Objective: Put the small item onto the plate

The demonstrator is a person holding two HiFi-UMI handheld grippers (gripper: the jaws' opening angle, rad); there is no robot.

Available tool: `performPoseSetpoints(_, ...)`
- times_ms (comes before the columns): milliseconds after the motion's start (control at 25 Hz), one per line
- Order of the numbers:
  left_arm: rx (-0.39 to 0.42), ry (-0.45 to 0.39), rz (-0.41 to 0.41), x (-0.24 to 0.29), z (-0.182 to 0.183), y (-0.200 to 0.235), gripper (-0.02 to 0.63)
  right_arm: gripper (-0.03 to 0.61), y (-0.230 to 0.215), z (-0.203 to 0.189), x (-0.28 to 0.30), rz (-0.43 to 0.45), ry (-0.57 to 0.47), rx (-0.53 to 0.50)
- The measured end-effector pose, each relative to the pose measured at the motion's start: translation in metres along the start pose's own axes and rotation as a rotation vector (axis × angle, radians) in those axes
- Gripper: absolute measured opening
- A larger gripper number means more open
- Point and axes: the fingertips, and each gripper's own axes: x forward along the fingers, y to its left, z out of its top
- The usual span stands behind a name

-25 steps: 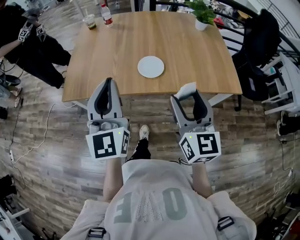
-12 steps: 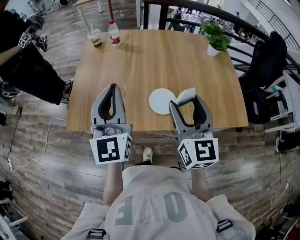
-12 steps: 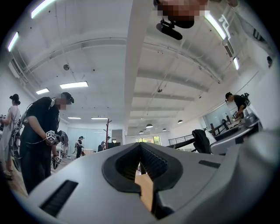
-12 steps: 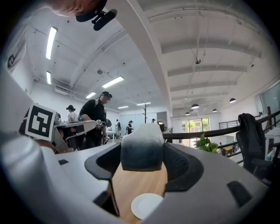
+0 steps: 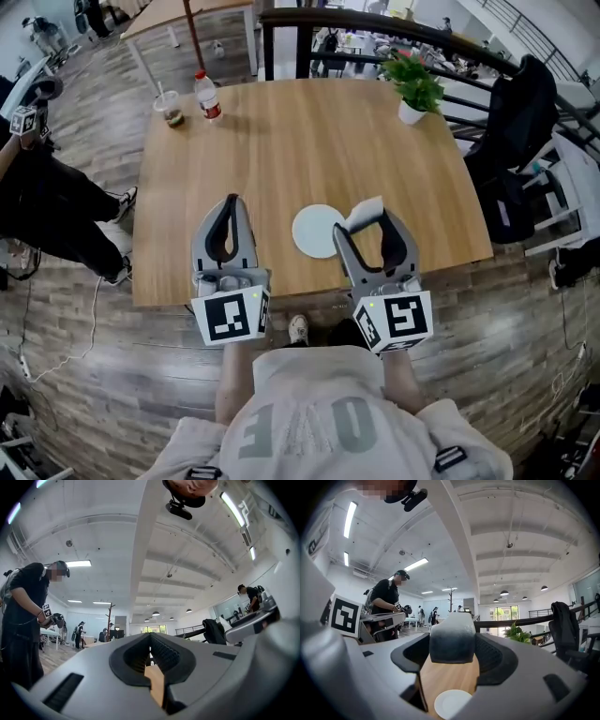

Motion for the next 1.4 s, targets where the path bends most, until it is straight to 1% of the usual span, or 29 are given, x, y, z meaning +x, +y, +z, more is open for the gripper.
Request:
performPoseSetpoints(80,0.003,-0.008,0.005,0.001,0.004,-0.003,0.009,0.305,-0.003,0.000,0.000,0.001,-0.001,0.009)
performPoseSetpoints(280,0.016,-0.027,0.044,0.002,0.014,-0.007,0.009,0.306,-0.011,0.005,0.000,0.035,-0.013,0.008)
performPoseSetpoints(440,0.029,-0.035,0.046,0.005,0.021,-0.019,0.009,0.305,-0.021,0.007,0.000,0.048,-0.014,0.009)
performPoseSetpoints(640,0.037,-0.026,0.044,0.010,0.018,-0.039,0.009,0.305,-0.034,0.007,0.001,0.072,-0.019,0.006)
performPoseSetpoints(840,0.050,-0.024,0.033,0.016,0.019,-0.054,0.009,0.305,-0.045,0.003,0.004,0.079,-0.004,0.003)
performPoseSetpoints(1080,0.060,-0.021,0.046,0.017,0.019,-0.056,0.009,0.305,-0.046,-0.011,0.022,0.111,0.050,-0.003)
performPoseSetpoints(1200,0.058,-0.010,0.059,0.016,0.016,-0.052,0.008,0.305,-0.043,-0.021,0.039,0.126,0.085,-0.040)
performPoseSetpoints(1280,0.059,0.007,0.069,0.014,0.011,-0.050,0.008,0.305,-0.040,-0.031,0.050,0.141,0.118,-0.070)
performPoseSetpoints(1400,0.061,0.059,0.083,0.010,-0.003,-0.048,0.009,0.305,-0.035,-0.055,0.066,0.171,0.186,-0.103)
